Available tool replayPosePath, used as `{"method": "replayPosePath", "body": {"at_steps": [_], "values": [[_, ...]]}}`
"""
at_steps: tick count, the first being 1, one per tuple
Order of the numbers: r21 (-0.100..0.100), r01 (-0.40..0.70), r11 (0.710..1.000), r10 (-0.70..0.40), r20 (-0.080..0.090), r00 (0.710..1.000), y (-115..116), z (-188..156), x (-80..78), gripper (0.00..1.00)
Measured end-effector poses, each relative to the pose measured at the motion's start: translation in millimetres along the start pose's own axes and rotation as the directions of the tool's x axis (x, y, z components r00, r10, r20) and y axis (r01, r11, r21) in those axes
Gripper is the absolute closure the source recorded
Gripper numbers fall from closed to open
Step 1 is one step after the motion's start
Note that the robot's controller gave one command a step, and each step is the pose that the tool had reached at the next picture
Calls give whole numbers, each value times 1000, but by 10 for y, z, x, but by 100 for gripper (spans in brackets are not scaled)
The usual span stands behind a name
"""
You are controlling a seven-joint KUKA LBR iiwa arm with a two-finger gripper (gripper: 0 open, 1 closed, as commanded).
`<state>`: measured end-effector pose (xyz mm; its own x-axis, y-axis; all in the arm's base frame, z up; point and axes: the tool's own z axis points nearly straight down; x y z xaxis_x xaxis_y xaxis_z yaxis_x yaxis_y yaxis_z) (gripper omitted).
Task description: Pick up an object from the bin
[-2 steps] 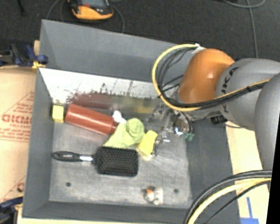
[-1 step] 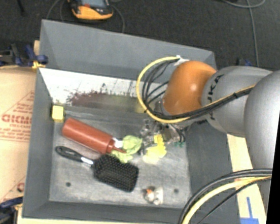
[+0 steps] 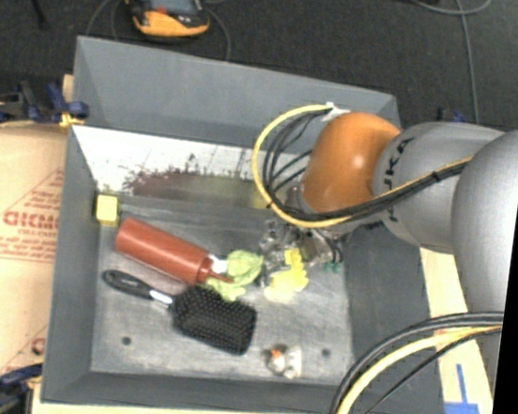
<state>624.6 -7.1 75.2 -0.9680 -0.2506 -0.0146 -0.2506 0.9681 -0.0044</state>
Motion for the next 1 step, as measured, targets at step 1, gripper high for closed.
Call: {"method": "replayPosePath", "body": {"at_steps": [1], "values": [[-2,-90,996,90,-9,996,-73,-1342,-78,100]]}}
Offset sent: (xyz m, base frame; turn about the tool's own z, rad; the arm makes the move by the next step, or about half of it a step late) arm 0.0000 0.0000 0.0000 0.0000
